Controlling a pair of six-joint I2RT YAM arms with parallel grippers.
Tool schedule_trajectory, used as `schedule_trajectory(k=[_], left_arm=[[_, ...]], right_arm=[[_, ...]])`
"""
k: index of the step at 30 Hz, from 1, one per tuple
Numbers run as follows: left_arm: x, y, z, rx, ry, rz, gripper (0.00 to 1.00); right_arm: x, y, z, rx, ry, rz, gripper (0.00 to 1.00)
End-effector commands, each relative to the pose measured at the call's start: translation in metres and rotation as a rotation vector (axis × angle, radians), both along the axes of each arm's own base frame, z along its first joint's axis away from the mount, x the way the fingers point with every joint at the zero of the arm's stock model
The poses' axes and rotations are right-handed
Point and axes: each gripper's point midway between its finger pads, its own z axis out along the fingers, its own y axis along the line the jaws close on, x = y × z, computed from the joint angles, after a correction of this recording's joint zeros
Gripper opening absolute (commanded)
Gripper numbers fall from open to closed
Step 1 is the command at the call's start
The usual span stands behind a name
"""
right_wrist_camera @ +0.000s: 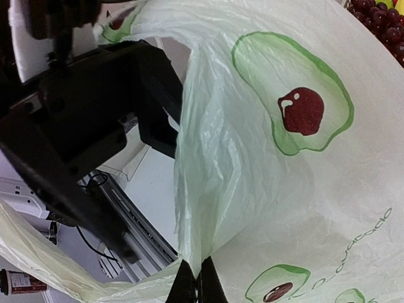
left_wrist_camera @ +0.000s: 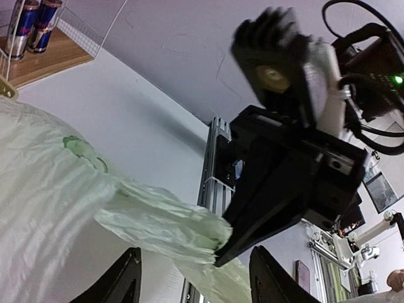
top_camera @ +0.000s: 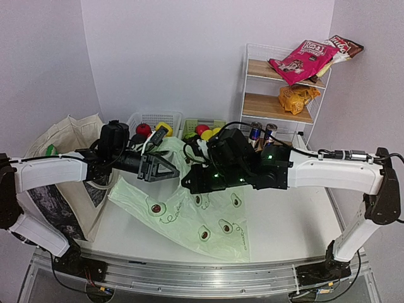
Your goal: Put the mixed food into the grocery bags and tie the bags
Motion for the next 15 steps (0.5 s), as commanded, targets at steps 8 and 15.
schedule_trajectory(k=[8,15], left_arm=[[0.027,-0.016,-0.006,0.029,0.010,0.068,0.49],[0.017,-0.018,0.008,-0.017,0.032,0.007,0.63]], right_arm=[[-0.002,0.015,0.017,0.052,-0.019,0.041,0.00],[-0.001,0.017,0.010,0.030,-0.032,0.057,0.00]])
